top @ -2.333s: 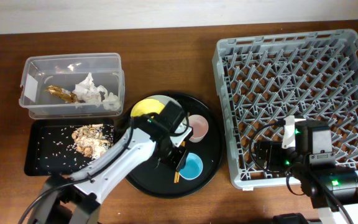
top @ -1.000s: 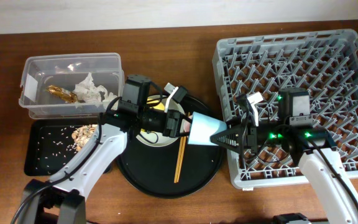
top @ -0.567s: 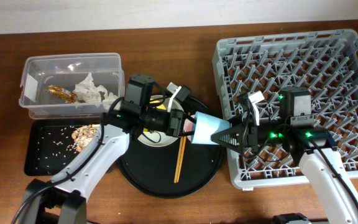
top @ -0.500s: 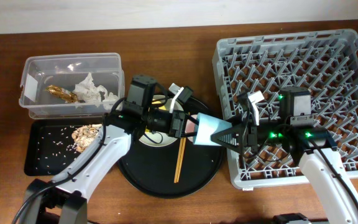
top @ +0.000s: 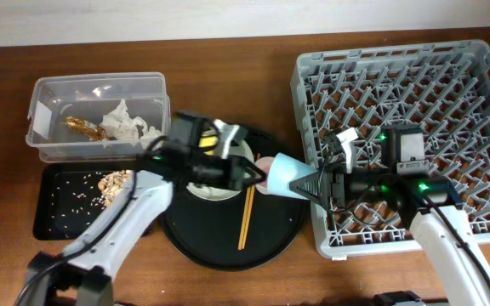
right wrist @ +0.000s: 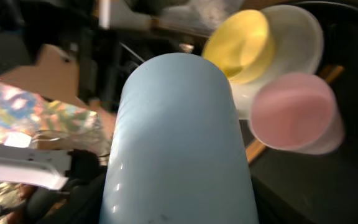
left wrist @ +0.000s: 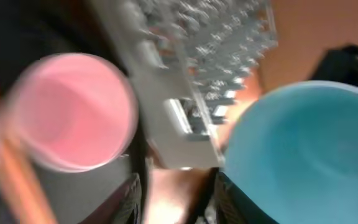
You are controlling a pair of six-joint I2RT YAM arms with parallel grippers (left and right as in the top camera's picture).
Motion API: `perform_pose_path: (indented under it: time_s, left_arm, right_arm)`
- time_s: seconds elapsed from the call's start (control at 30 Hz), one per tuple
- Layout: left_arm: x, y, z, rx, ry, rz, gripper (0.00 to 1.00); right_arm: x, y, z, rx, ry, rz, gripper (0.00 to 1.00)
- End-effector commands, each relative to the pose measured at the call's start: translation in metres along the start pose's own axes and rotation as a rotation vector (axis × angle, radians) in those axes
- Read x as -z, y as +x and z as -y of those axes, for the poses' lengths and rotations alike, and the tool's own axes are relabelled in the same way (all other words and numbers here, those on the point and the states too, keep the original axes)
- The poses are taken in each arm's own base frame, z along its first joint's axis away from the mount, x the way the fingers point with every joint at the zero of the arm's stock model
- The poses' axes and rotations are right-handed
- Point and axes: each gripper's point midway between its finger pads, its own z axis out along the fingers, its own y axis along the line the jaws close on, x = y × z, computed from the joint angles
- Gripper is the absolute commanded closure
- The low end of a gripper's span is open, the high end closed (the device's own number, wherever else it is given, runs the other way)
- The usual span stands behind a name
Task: Sort waste into correct bins and load items into the dishwasher rack
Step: 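Hand the blue cup to the right gripper, place it in the rack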
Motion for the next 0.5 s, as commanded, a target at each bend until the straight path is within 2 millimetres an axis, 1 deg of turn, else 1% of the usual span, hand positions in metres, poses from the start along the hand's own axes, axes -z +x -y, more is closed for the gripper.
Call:
perform_pose_path:
  time_s: [0.0, 0.03, 0.07, 0.1, 0.13, 0.17, 0.23, 0.27, 0.3, 0.33, 0.37, 0.4, 0.47]
  left_arm:
    - [0.067, -0.014, -0.028, -0.077, -0.249, 0.151, 0.62]
    - [0.091, -0.009, -0.043, -0.054, -0.359, 0.175, 0.62]
    - [0.103, -0.005, -0.050, -0.033, -0.419, 0.187, 0.62]
    - [0.122, 0.001, -0.061, 0.003, -0.504, 0.206, 0.62]
    - [0.132, 0.004, -0.065, 0.021, -0.545, 0.219, 0.62]
    - [0.139, 0.006, -0.064, 0.026, -0.561, 0.234, 0.62]
    - [0.140, 0.006, -0.063, 0.024, -0.560, 0.237, 0.61]
    - [0.140, 0.006, -0.063, 0.025, -0.560, 0.237, 0.61]
    - [0.140, 0.006, -0.063, 0.024, -0.561, 0.237, 0.61]
    - [0.140, 0.006, -0.063, 0.024, -0.561, 0.237, 0.61]
    - [0.140, 0.006, -0.063, 0.024, -0.561, 0.237, 0.61]
    - [0.140, 0.006, -0.063, 0.024, -0.561, 0.237, 0.61]
    - [0.140, 0.006, -0.063, 0.024, -0.560, 0.237, 0.60]
  right_arm:
    - [0.021, -0.006, 0.014, 0.025, 0.250, 0.010, 0.54]
    - [0.032, -0.006, 0.019, 0.001, 0.344, -0.008, 0.54]
    - [0.043, -0.007, 0.024, -0.014, 0.432, -0.021, 0.55]
    - [0.061, -0.011, 0.027, -0.042, 0.546, -0.026, 0.55]
    - [0.072, -0.012, 0.029, -0.060, 0.612, -0.025, 0.55]
    - [0.096, -0.017, 0.033, -0.094, 0.752, -0.012, 0.55]
    - [0.119, -0.017, 0.039, -0.129, 0.886, -0.039, 0.54]
    - [0.129, -0.017, 0.044, -0.177, 0.933, -0.049, 0.54]
    - [0.146, -0.022, 0.055, -0.251, 0.974, -0.046, 0.54]
    - [0.154, -0.025, 0.061, -0.287, 0.992, -0.039, 0.54]
    - [0.164, -0.026, 0.073, -0.347, 1.013, -0.041, 0.54]
    - [0.172, -0.024, 0.089, -0.412, 1.032, -0.051, 0.54]
    - [0.176, -0.015, 0.123, -0.520, 1.044, -0.103, 0.54]
